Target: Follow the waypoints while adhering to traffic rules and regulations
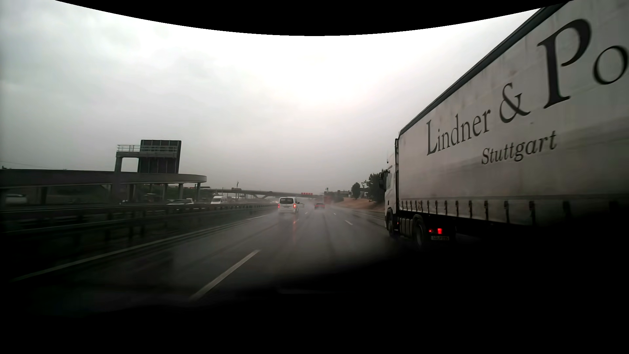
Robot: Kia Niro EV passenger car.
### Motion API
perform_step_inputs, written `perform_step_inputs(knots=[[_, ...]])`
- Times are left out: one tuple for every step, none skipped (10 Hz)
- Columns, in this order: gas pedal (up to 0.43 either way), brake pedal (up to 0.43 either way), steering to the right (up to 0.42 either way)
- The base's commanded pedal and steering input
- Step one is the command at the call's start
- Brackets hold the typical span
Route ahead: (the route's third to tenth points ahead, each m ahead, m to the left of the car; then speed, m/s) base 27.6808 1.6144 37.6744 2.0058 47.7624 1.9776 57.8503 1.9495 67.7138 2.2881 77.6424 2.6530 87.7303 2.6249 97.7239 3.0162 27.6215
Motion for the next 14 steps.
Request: perform_step_inputs(knots=[[0.157,0.000,-0.004],[0.157,0.000,-0.004],[0.150,0.000,-0.004],[0.138,0.000,-0.004],[0.138,0.000,-0.004],[0.138,0.000,-0.004],[0.138,0.000,-0.003],[0.130,0.000,-0.004],[0.110,0.000,-0.004],[0.110,0.000,-0.003],[0.110,0.000,-0.003],[0.110,0.000,-0.003],[0.110,0.000,-0.003],[0.110,0.000,-0.003]])
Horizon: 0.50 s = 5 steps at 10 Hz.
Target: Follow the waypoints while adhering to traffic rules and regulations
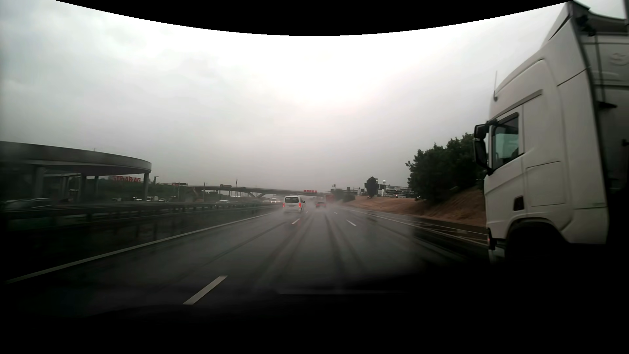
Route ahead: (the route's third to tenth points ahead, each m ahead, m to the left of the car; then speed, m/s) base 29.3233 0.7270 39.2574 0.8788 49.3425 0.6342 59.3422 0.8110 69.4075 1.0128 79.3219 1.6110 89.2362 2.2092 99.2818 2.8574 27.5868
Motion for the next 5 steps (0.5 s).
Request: perform_step_inputs(knots=[[0.110,0.000,-0.003],[0.098,0.000,-0.003],[0.000,0.000,-0.002],[0.000,0.000,-0.002],[0.000,0.000,-0.001]])
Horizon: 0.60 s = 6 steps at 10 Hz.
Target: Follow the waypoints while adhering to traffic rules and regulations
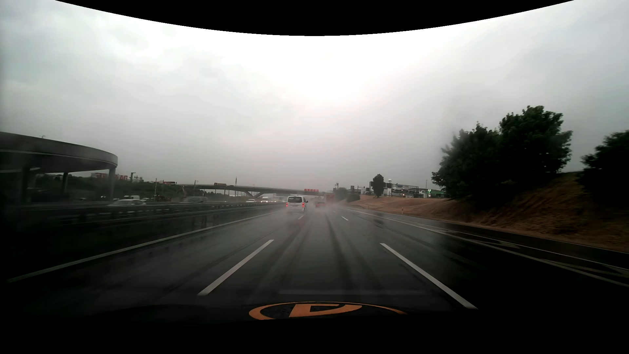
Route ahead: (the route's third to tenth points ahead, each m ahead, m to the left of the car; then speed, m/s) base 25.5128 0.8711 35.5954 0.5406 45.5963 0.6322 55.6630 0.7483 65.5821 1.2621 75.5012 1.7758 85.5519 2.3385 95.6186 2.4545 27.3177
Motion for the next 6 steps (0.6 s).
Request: perform_step_inputs(knots=[[0.000,0.000,0.000],[0.000,0.000,0.000],[0.000,0.000,0.000],[0.028,0.000,-0.001],[0.039,0.000,-0.001],[0.039,0.000,-0.001]])
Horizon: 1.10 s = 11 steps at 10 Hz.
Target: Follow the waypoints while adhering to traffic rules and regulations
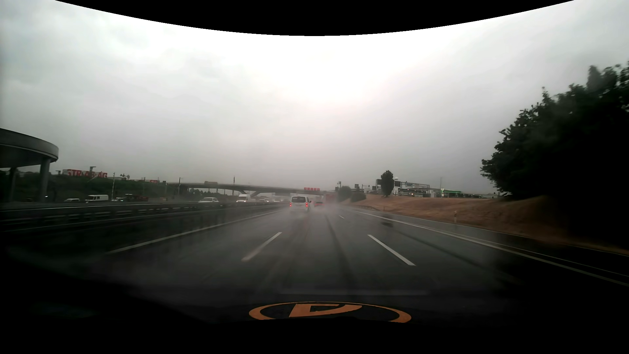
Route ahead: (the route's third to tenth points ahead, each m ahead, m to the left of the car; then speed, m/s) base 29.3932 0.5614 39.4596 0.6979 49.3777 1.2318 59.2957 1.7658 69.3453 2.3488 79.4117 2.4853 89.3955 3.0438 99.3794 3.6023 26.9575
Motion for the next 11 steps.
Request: perform_step_inputs(knots=[[0.047,0.000,-0.001],[0.047,0.000,-0.002],[0.047,0.000,-0.002],[0.067,0.000,-0.002],[0.098,0.000,-0.002],[0.110,0.000,-0.002],[0.118,0.000,-0.001],[0.118,0.000,-0.001],[0.138,0.000,-0.001],[0.138,0.000,-0.001],[0.138,0.000,-0.002]])
